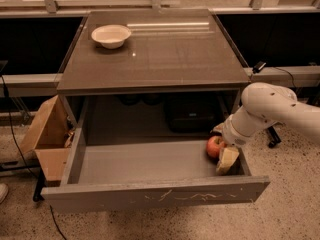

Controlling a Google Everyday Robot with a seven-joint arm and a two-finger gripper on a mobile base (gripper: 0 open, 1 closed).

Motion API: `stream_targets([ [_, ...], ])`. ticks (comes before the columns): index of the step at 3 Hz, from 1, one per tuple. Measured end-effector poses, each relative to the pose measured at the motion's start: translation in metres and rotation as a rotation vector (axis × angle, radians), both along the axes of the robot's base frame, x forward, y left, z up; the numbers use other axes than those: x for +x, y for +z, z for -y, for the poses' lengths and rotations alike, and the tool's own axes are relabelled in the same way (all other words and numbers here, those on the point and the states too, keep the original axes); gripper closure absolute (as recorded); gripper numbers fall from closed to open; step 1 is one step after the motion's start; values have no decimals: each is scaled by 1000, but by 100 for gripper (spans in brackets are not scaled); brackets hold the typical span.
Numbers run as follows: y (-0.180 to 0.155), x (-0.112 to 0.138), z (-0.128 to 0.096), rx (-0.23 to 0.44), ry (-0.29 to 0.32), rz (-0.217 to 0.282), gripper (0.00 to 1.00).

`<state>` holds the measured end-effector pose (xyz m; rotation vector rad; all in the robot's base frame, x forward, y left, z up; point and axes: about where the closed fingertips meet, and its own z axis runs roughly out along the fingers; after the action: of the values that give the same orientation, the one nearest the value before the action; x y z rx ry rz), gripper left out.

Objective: Pick apple from top drawer and place on counter

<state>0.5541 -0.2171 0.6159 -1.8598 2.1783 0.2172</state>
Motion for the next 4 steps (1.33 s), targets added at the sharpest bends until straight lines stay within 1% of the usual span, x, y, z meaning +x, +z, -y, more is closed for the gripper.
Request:
stream_targets([
  [1, 1, -2, 0, -12, 3, 3, 31],
  [3, 5, -5, 1, -20, 8, 9, 77],
  [4, 35, -6, -5, 4, 20, 29, 99],
])
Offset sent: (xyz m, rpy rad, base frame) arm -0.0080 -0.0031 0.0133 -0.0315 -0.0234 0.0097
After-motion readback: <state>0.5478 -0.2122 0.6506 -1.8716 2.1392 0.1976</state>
